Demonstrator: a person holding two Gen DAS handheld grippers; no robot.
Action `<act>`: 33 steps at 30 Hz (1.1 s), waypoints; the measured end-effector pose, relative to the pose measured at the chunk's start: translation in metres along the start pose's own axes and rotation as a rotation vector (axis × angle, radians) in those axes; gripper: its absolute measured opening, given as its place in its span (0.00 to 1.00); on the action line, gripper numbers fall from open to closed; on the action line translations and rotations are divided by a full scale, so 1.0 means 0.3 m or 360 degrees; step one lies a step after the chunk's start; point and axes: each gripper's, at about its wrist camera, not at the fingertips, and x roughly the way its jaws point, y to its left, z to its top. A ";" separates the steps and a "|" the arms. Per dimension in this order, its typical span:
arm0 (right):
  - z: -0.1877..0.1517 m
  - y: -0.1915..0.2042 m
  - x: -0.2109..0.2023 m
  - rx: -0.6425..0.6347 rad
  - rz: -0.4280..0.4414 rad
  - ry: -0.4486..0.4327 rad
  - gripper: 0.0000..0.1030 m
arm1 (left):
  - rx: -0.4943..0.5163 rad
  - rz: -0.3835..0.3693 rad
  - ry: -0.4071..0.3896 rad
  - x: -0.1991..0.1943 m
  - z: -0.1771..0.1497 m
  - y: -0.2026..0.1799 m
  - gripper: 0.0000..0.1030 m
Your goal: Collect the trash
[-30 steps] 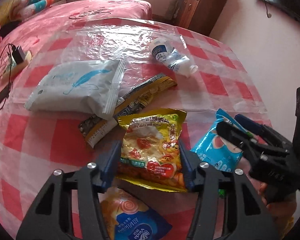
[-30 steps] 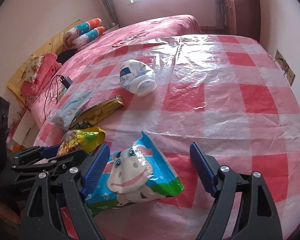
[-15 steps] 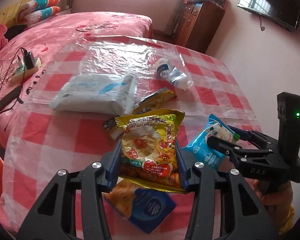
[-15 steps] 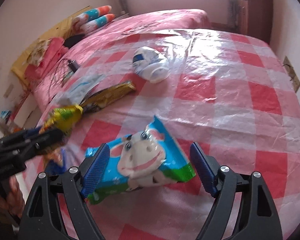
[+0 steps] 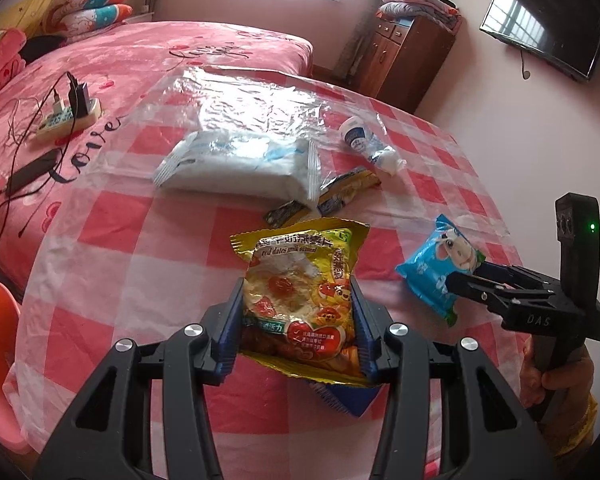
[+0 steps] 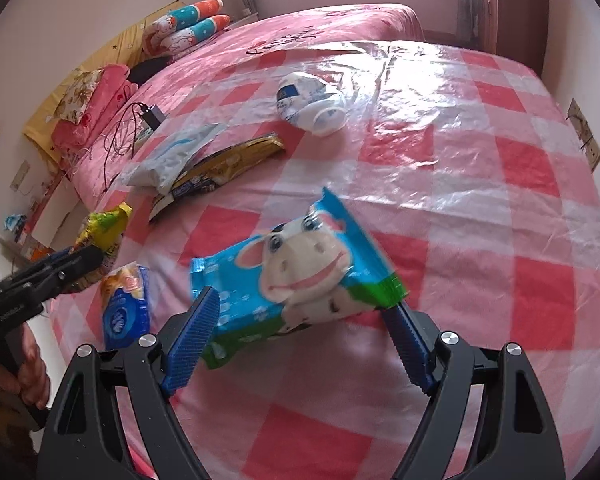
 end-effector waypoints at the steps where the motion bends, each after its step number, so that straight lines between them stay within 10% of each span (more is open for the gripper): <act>1: 0.003 0.004 0.004 0.0024 -0.0004 -0.0013 0.79 | -0.0005 -0.0009 0.0002 0.002 -0.004 0.008 0.47; 20: 0.096 0.174 0.164 -0.0193 -0.0382 -0.0115 0.79 | -0.0050 -0.0083 0.0001 0.009 -0.050 0.122 0.47; 33: 0.075 0.156 0.139 -0.0166 -0.0291 -0.0158 0.51 | -0.0096 -0.0136 -0.0022 -0.006 -0.078 0.177 0.48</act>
